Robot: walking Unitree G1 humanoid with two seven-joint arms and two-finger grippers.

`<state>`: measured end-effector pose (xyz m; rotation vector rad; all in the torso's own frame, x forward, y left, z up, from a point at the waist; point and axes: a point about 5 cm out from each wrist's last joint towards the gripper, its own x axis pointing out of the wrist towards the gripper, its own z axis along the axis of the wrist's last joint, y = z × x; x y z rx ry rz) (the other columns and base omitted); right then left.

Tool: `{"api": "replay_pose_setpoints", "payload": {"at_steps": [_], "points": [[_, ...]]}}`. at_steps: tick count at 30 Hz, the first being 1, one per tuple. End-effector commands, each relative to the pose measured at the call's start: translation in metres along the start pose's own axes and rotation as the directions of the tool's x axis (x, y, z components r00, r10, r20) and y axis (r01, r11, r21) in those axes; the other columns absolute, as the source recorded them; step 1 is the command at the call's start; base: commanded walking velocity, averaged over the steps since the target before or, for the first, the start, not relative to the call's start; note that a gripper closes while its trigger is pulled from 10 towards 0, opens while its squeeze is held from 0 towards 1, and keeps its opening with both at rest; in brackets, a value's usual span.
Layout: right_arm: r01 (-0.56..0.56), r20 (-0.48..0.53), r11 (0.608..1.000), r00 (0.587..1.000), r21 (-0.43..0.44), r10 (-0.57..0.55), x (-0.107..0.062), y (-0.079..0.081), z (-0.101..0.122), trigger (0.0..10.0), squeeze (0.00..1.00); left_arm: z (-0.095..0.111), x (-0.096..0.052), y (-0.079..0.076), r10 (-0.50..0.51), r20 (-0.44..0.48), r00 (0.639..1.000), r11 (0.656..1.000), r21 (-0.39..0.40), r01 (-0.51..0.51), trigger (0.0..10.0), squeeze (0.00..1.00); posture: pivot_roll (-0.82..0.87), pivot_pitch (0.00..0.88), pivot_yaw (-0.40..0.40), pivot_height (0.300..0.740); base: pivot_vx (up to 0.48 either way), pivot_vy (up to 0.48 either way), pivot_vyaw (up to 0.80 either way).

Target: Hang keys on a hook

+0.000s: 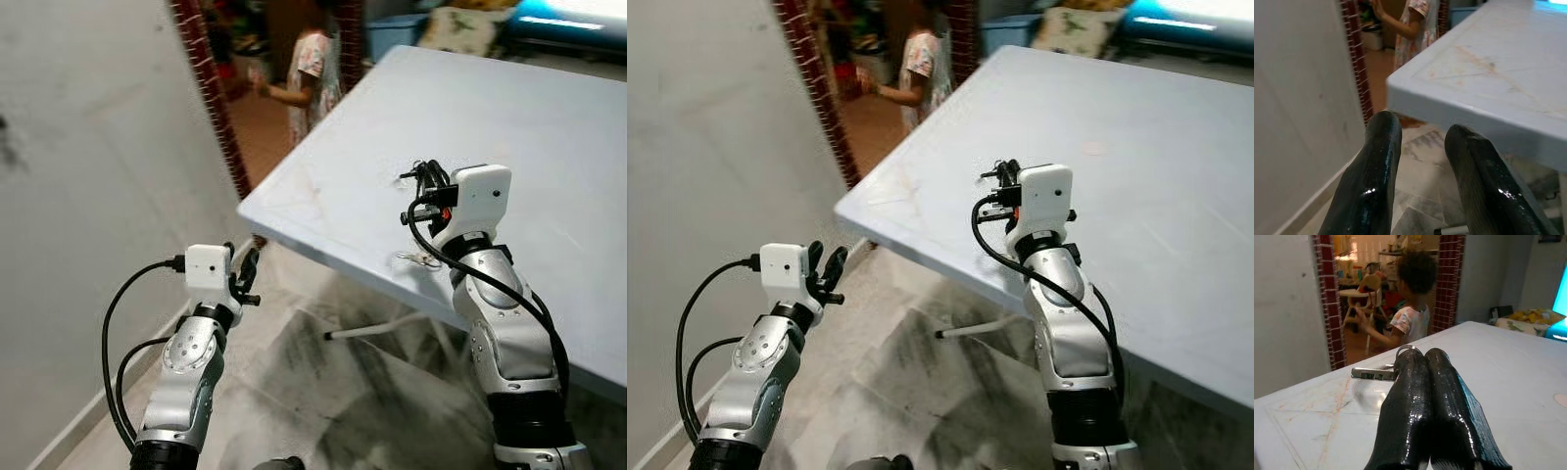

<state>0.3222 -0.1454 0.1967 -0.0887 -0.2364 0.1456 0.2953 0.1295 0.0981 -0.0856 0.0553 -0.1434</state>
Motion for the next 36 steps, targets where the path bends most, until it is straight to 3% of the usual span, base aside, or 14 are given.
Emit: {"api": "replay_pose_setpoints", "payload": {"at_steps": [1,8,17,29,36], "points": [[-0.031,0.023,0.999,0.999,0.007,0.031,0.0,0.013,0.007,10.0,0.0,0.0,0.002,0.002,0.02,0.001,1.0,1.0,0.005,-0.02,10.0,0.0,-0.08,0.063,0.116,0.74,0.0,0.0,0.8],[-0.036,0.02,0.999,0.999,0.009,0.036,0.0,0.015,0.006,10.0,0.0,0.001,0.006,-0.001,0.01,0.011,1.0,1.0,-0.003,-0.01,10.0,0.0,-0.08,0.06,0.119,0.74,0.0,0.0,0.8],[-0.037,-0.003,0.999,0.999,0.017,0.037,-0.003,0.018,0.001,10.0,0.0,-0.002,0.007,0.006,0.064,-0.019,0.998,0.997,-0.05,-0.065,10.0,0.0,-0.09,0.068,0.123,0.74,0.0,0.0,0.8],[-0.065,-0.007,0.998,0.998,0.021,0.065,-0.003,0.022,0.001,10.0,0.0,-0.004,0.005,0.006,0.087,-0.008,0.996,0.996,-0.021,-0.087,10.0,0.0,-0.08,0.071,0.11,0.74,0.0,0.0,0.8],[-0.102,-0.022,0.994,0.994,0.027,0.103,-0.002,0.025,0.0,10.0,0.0,-0.002,0.007,0.006,0.135,0.015,0.991,0.99,-0.041,-0.134,10.0,0.0,-0.09,0.064,0.038,0.74,0.0,0.0,0.0]]}}
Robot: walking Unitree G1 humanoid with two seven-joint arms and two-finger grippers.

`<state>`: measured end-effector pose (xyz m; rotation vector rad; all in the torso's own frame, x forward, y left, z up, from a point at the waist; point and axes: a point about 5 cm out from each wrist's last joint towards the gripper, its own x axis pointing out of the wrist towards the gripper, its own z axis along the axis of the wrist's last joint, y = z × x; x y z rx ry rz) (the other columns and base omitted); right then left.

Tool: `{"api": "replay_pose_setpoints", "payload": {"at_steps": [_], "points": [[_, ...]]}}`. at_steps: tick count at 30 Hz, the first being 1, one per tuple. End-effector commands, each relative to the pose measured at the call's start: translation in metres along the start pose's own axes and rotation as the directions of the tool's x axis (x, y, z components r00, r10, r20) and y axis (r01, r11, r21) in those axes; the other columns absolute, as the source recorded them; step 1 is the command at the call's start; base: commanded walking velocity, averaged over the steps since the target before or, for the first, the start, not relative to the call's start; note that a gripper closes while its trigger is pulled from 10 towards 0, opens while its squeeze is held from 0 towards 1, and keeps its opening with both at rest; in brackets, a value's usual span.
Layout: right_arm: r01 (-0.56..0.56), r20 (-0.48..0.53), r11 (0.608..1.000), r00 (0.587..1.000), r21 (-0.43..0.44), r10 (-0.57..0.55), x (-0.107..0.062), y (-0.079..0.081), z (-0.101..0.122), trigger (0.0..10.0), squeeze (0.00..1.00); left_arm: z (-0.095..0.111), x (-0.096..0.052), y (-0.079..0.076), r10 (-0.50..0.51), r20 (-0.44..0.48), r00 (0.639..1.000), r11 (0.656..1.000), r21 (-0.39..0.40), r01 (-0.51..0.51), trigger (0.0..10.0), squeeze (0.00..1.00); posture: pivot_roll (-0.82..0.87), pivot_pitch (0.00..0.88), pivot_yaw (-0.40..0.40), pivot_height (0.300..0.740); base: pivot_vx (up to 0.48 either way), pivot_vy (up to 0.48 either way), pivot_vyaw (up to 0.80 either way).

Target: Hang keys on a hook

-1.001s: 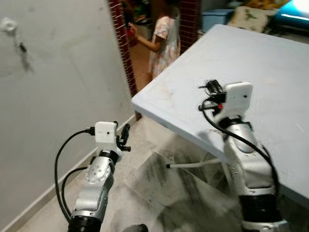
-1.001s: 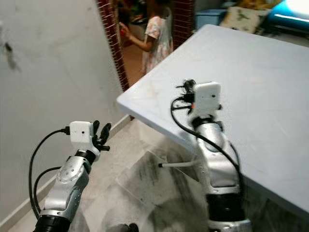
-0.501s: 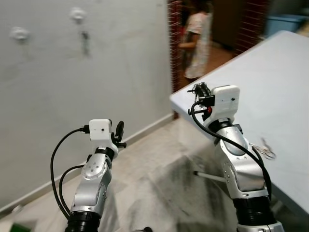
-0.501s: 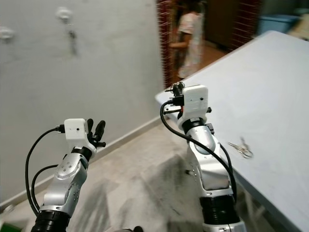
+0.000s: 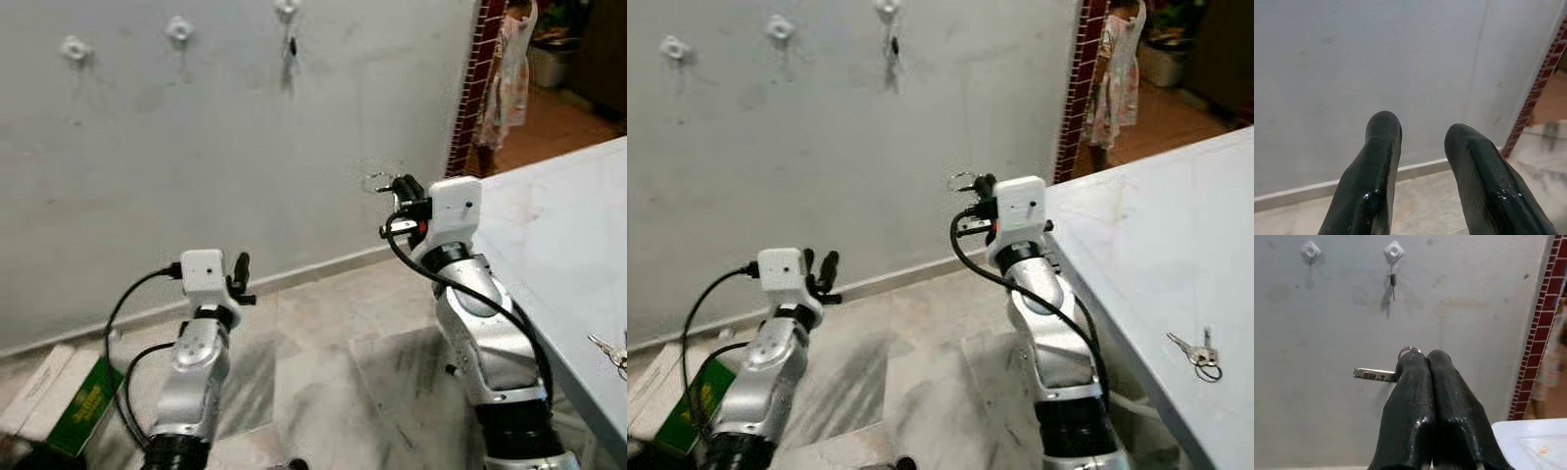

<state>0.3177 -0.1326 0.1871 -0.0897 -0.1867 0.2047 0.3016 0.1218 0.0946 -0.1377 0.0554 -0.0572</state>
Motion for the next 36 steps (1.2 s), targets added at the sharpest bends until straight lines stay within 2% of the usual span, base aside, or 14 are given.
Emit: {"api": "replay_pose_setpoints", "payload": {"at_steps": [1,9,13,18,22,29,36], "points": [[-0.059,0.022,0.998,0.998,0.014,0.059,0.004,0.013,0.008,10.0,0.0,0.003,0.001,0.012,0.053,0.019,0.998,0.999,0.007,-0.053,10.0,0.0,-0.09,0.062,0.023,0.74,0.0,0.0,0.0],[-0.102,0.016,0.995,0.995,0.004,0.102,0.01,0.021,0.009,10.0,0.0,0.007,0.002,0.012,0.053,0.044,0.998,0.999,0.0,-0.053,10.0,0.0,-0.07,0.05,-0.025,0.74,0.0,0.0,0.0],[-0.114,0.021,0.993,0.993,0.001,0.114,0.012,0.025,0.008,10.0,0.0,0.007,0.002,0.015,0.058,0.04,0.998,0.998,-0.002,-0.058,10.0,0.0,-0.07,0.051,0.007,0.74,0.0,0.0,0.0],[-0.081,0.021,0.997,0.996,0.007,0.081,0.011,0.022,0.006,10.0,0.0,0.006,0.003,0.016,0.034,0.022,0.999,0.999,0.015,-0.035,10.0,0.0,-0.07,0.062,0.056,0.74,0.0,0.0,0.0],[-0.068,0.028,0.998,0.997,0.005,0.068,0.009,0.023,0.007,10.0,0.0,0.006,0.005,0.015,0.01,0.008,1.0,1.0,0.024,-0.01,10.0,0.0,-0.08,0.076,0.087,0.74,0.0,0.291,0.0],[-0.062,0.025,0.998,0.998,0.008,0.062,0.007,0.024,0.005,10.0,0.0,0.009,0.008,0.011,-0.008,0.013,1.0,1.0,0.025,0.008,10.0,0.0,-0.09,0.08,0.096,0.74,0.0,0.339,0.0],[-0.05,0.021,0.999,0.999,0.011,0.049,0.008,0.021,0.004,10.0,0.0,0.006,0.004,0.012,-0.019,-0.001,1.0,0.999,0.028,0.019,10.0,0.0,-0.08,0.089,0.104,0.74,0.0,0.349,0.0]]}}
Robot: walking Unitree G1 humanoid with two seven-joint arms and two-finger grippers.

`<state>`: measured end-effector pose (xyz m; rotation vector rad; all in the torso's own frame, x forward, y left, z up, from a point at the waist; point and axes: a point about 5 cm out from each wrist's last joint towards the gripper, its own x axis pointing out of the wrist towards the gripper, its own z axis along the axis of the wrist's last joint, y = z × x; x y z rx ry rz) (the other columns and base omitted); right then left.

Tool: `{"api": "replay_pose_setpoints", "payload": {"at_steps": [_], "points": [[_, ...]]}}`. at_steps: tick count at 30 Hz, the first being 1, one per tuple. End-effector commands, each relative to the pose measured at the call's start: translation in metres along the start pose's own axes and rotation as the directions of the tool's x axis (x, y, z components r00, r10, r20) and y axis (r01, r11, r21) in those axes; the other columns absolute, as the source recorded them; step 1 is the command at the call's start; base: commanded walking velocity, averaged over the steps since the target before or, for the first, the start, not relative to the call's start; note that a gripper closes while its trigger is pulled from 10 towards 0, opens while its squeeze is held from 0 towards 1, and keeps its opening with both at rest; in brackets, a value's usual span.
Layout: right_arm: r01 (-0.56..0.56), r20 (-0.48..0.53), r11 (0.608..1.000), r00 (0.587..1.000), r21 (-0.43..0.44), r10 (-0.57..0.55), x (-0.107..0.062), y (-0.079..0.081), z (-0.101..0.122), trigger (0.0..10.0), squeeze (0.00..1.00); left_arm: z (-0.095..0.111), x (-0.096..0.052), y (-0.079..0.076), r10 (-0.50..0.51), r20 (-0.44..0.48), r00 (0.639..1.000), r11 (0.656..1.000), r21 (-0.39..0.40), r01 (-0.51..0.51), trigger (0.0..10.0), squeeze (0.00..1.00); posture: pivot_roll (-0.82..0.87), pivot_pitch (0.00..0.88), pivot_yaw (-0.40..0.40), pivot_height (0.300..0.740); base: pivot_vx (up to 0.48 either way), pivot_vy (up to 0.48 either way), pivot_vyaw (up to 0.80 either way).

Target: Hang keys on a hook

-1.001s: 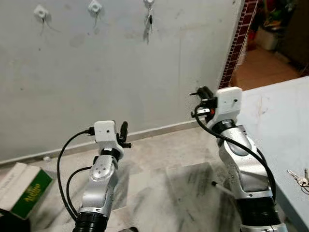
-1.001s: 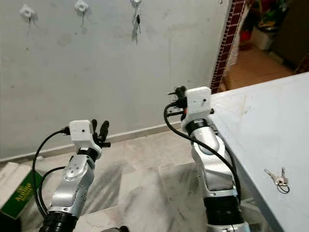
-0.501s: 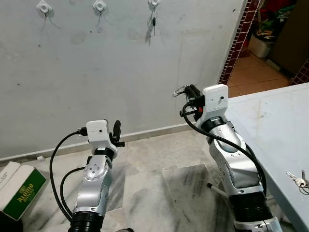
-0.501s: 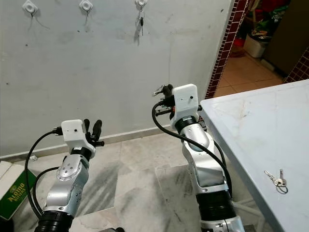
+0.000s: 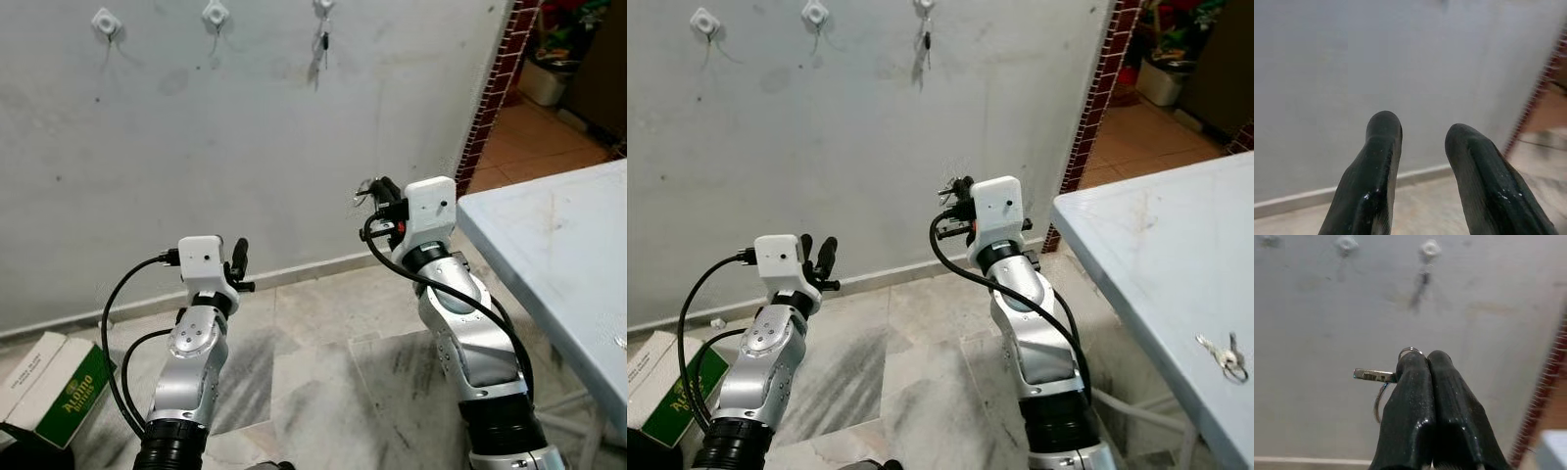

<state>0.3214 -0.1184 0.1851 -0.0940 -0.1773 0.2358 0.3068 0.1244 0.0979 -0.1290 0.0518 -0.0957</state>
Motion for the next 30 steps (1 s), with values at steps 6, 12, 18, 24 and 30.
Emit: {"api": "replay_pose_setpoints", "payload": {"at_steps": [6,12,18,24,30], "points": [[-0.017,0.03,1.0,0.999,0.015,0.017,0.002,0.01,0.006,10.0,0.0,0.002,-0.001,0.012,0.021,-0.006,1.0,0.999,0.025,-0.021,10.0,0.0,-0.07,0.09,0.106,0.74,0.0,0.361,0.0],[-0.016,0.03,1.0,0.999,0.012,0.015,0.002,0.008,0.006,10.0,0.0,0.003,-0.001,0.011,0.017,-0.006,1.0,0.999,0.029,-0.017,10.0,0.0,-0.07,0.09,0.11,0.74,0.0,0.373,0.0],[-0.011,0.034,1.0,0.999,0.01,0.011,0.002,0.007,0.006,10.0,0.0,0.004,-0.001,0.007,-0.016,0.003,1.0,0.999,0.041,0.015,10.0,0.0,-0.07,0.092,0.111,0.74,0.0,0.123,0.0],[-0.011,0.036,1.0,0.999,0.002,0.011,0.003,0.006,0.006,10.0,0.0,0.004,-0.003,0.001,-0.091,0.006,0.996,0.995,0.03,0.091,10.0,0.0,-0.08,0.094,0.109,0.74,0.0,0.0,0.72],[-0.01,0.034,1.0,0.999,0.002,0.01,0.004,0.005,0.007,10.0,0.0,0.006,-0.004,-0.001,-0.101,0.005,0.995,0.995,0.022,0.101,10.0,0.0,-0.07,0.104,0.101,0.74,0.0,0.0,0.8]]}}
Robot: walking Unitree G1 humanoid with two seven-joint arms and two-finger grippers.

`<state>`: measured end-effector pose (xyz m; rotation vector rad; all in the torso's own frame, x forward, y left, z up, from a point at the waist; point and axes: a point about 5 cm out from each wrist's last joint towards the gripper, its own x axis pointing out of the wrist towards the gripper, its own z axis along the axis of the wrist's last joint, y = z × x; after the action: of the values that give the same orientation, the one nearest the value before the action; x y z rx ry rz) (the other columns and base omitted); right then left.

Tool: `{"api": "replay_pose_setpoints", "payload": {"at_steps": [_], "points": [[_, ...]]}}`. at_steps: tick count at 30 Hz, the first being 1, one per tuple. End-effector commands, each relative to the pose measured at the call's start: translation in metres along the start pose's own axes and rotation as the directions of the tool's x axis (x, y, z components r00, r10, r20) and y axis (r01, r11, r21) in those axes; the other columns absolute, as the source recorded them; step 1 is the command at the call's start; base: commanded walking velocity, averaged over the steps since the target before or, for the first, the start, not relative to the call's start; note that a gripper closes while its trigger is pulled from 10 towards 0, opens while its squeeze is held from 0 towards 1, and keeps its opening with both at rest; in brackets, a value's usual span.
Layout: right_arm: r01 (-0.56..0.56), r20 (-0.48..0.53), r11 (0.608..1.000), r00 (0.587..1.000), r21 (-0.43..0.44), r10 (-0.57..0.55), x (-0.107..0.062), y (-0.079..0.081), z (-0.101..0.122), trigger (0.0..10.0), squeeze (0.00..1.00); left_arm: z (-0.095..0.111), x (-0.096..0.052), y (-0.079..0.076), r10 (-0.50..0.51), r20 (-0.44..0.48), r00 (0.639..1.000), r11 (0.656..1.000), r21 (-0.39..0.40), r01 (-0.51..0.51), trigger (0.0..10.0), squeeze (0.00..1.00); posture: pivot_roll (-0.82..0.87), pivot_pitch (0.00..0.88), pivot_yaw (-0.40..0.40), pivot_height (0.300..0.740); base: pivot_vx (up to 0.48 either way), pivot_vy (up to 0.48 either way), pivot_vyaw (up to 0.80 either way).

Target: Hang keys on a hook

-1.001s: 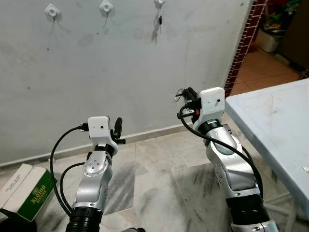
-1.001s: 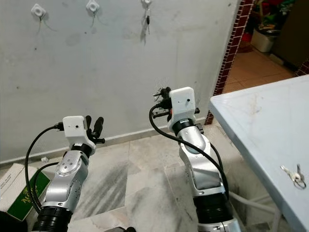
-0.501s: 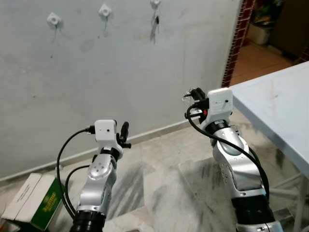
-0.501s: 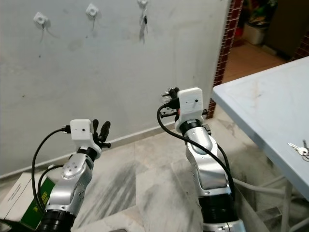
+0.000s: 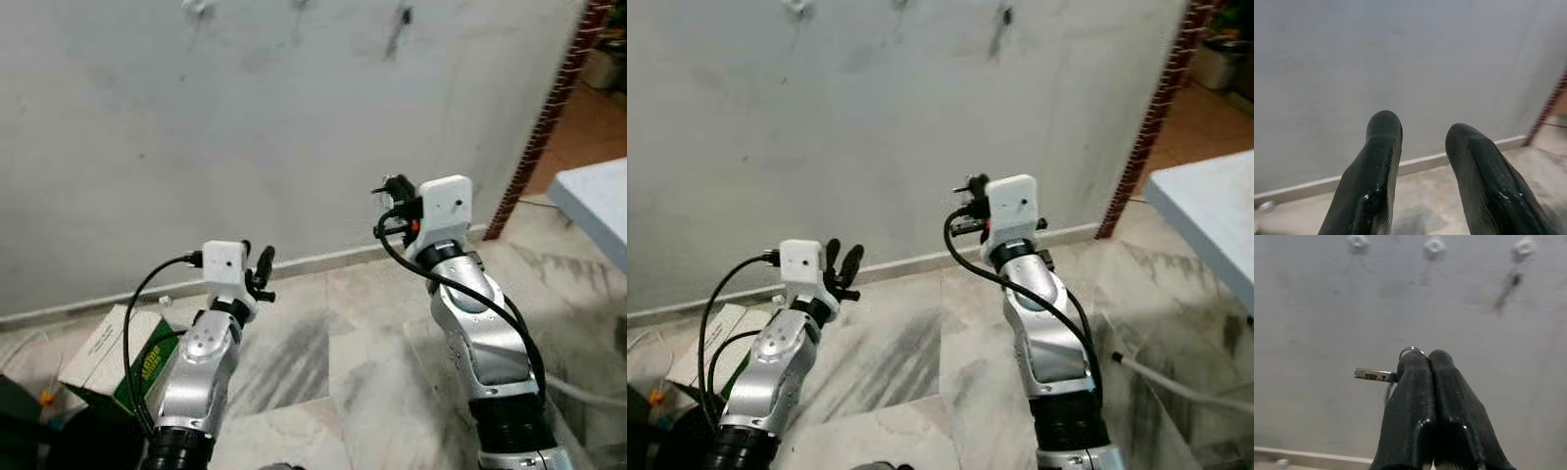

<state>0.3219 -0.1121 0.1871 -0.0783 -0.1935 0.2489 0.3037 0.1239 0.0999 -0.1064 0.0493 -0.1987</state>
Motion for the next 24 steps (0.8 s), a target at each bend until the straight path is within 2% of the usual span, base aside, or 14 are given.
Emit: {"api": "replay_pose_setpoints", "payload": {"at_steps": [1,3,15,19,24], "points": [[0.001,0.015,1.0,1.0,-0.011,-0.001,0.0015,-0.0008,0.0043,10.0,0.0,0.0034,-0.0013,0.0008,-0.002,0.011,1.0,1.0,-0.011,0.002,10.0,0.0,-0.07,0.104,0.101,0.74,0.0,0.0,0.8],[0.0,0.014,1.0,1.0,-0.011,0.0,0.0021,-0.0006,0.0042,10.0,0.0,0.0025,-0.002,0.0007,-0.005,0.009,1.0,1.0,-0.016,0.005,10.0,0.0,-0.07,0.104,0.101,0.74,0.0,0.0,0.58],[0.0,0.013,1.0,1.0,-0.015,0.0,0.0016,-0.0014,0.0032,10.0,0.0,0.0021,-0.0044,-0.003,-0.038,0.01,0.999,0.998,-0.042,0.038,10.0,0.0,-0.08,0.105,0.094,0.74,0.0,0.0,0.0],[-0.002,0.014,1.0,1.0,-0.018,0.002,0.0025,-0.002,0.0036,10.0,0.0,0.0027,-0.0052,0.0007,-0.019,0.019,1.0,0.999,-0.044,0.02,10.0,0.0,-0.08,0.102,0.09,0.74,0.313,0.0,0.0],[0.001,0.017,1.0,1.0,-0.021,-0.001,0.0037,-0.0035,0.0045,10.0,0.0,0.0031,-0.0045,-0.0018,-0.033,0.023,0.999,0.998,-0.044,0.034,10.0,0.0,-0.08,0.099,0.091,0.74,0.371,0.0,0.0]]}}
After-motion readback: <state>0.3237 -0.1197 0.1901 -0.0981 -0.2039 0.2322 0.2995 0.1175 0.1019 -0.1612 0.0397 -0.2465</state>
